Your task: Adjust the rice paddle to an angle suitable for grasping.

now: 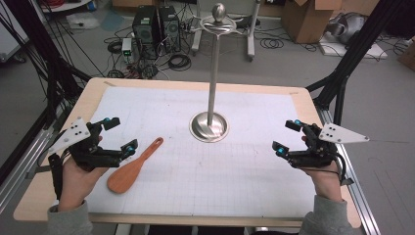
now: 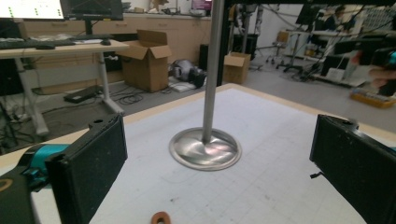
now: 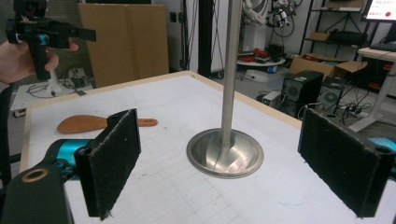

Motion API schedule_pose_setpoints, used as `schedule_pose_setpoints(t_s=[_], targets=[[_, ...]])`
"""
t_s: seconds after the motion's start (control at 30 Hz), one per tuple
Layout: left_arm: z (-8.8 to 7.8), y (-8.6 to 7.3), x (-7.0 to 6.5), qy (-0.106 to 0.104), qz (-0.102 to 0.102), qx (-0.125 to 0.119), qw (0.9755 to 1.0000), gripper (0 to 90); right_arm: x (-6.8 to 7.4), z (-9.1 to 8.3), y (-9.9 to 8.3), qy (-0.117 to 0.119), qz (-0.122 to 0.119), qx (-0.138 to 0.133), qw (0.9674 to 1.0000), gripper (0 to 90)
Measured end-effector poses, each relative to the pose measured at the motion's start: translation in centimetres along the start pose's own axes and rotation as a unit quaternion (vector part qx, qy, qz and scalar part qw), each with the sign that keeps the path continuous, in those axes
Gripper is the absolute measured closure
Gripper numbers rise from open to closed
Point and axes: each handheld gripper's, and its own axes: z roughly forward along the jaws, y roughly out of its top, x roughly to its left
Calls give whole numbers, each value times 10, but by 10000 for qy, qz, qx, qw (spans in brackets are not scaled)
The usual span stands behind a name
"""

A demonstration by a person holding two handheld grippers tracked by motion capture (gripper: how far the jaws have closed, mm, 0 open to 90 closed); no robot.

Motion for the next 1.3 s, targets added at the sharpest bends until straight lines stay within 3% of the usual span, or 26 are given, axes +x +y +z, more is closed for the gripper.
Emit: schedule_pose_setpoints(t_s=[0.03, 0.2, 0.27, 0.4, 0.57, 0.77, 0.97, 1.1, 1.23, 1.3], targets=[[0, 2, -1, -101, -78, -100, 9999, 44, 0, 0, 0, -3, -8, 11, 10000, 119], [1, 2, -2, -64, -19, -56, 10000, 44, 1, 2, -1, 1, 17, 49, 10000, 120], [3, -1, -1, -16, -49, 178, 9998, 44, 1, 3, -1, 19, -2, 62, 10000, 119], [6, -3, 0, -110, 49, 285, 9995, 44, 1, 4, -1, 33, 4, 95, 9999, 119], [8, -6, 1, -49, 150, 397, 9991, 106, 1, 3, -1, 17, 24, 102, 9999, 120], [12, -9, 3, -106, 39, 635, 9979, 252, 2, 3, -2, 12, 14, 114, 9999, 120], [16, -11, 5, -70, -56, 761, 9971, 346, 2, 2, -2, 0, 32, 169, 9999, 120], [19, -13, 7, 16, -98, 863, 9962, 457, 2, 0, -3, 0, 15, 193, 9998, 120], [21, -18, 12, 111, -187, 1029, 9945, 567, 2, -2, -4, -16, 45, 193, 9998, 120], [25, -22, 15, 150, -259, 1236, 9919, 648, 3, -2, -5, -7, 79, 211, 9997, 120]])
